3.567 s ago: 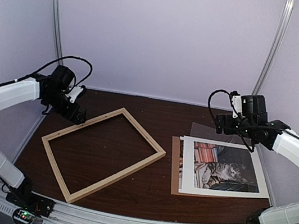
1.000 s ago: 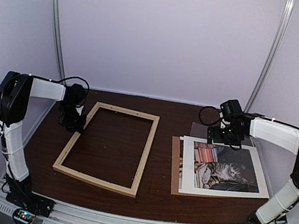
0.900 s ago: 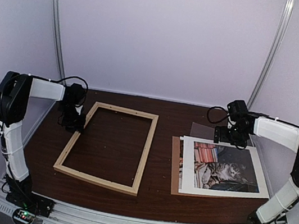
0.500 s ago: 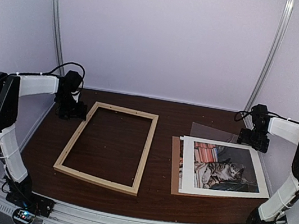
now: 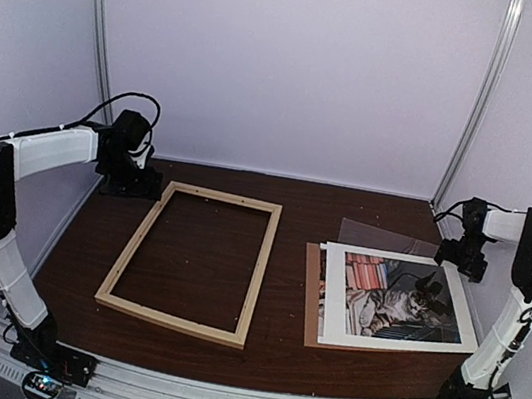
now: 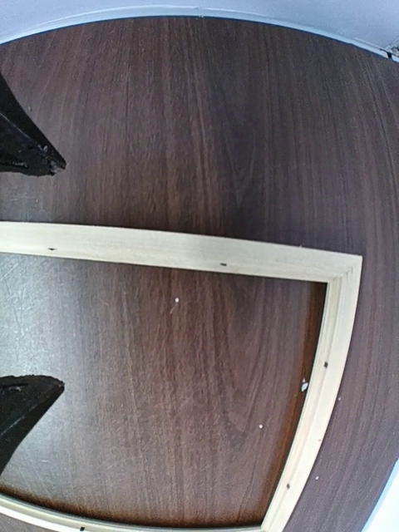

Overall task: Put the photo into the frame
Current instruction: Pick up the glass panel from the mat board.

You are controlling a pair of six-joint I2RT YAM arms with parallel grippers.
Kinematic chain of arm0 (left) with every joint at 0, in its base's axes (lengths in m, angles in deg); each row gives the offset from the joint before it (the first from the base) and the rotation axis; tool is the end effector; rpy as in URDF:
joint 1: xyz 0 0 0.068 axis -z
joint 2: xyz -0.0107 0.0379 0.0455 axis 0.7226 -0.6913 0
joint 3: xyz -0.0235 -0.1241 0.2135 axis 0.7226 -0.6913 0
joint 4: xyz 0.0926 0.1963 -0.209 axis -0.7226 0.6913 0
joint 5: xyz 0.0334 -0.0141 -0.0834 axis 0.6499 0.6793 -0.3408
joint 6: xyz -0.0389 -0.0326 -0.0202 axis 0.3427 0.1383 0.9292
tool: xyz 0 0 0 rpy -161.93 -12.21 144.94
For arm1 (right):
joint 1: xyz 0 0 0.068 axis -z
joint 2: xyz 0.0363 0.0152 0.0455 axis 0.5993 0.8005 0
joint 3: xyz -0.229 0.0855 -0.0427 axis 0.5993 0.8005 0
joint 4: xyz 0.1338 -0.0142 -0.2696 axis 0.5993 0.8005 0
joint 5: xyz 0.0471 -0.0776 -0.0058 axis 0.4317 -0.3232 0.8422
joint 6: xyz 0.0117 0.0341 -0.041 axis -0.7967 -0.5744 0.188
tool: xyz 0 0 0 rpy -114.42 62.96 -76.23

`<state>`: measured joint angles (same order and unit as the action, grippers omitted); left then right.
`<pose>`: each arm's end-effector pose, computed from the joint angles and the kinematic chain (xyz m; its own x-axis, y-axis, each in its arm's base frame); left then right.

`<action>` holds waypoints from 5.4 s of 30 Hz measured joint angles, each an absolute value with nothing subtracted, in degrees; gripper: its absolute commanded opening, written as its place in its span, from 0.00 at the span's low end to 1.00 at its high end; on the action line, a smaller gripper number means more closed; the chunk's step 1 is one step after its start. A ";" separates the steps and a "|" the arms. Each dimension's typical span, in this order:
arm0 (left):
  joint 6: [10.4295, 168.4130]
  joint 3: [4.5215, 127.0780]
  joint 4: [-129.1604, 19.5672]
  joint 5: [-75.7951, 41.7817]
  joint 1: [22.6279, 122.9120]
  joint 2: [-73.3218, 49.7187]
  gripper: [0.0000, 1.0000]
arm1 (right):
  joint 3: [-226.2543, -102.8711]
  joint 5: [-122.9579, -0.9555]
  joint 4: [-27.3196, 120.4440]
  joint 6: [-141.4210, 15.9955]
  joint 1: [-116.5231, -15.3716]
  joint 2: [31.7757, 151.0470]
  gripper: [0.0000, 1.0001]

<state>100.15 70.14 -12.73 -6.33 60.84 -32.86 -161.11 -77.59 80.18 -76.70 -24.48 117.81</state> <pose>0.3805 -0.0973 0.2130 -0.8624 -0.1677 -0.4776 -0.1042 0.9821 -0.1567 0.3890 -0.0903 0.1207 -0.7634 0.5270 -0.3734 0.5673 0.8235 0.0025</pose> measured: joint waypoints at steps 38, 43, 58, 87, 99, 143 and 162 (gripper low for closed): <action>98.70 75.87 -13.41 -13.15 71.40 -34.43 0.98 | -155.91 -65.35 85.52 -76.65 -39.06 113.86 1.00; 98.70 75.93 -13.41 -13.70 73.82 -34.54 0.97 | -158.75 -67.99 87.99 -75.95 -31.63 111.43 1.00; 97.96 77.55 -13.78 -16.84 78.41 -38.30 0.98 | -163.32 -66.55 88.84 -73.42 -23.21 116.04 0.98; 97.59 101.37 -15.00 -23.27 95.11 -61.08 0.95 | -159.73 -61.76 86.59 -72.39 -20.90 118.82 0.84; 103.82 115.58 -15.83 -26.48 97.34 -77.38 0.90 | -153.85 -60.08 81.21 -72.85 -22.43 114.60 0.81; 113.09 112.15 -22.98 -22.92 97.10 -78.74 0.84 | -148.28 -42.46 76.45 -76.30 -23.11 108.72 0.66; 115.73 104.89 -31.26 -27.40 95.55 -75.79 0.86 | -148.19 -39.25 76.25 -78.33 -23.63 107.65 0.78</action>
<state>115.73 104.89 -31.26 -27.40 95.55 -75.79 -148.19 -39.25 76.25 -78.33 -23.63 107.65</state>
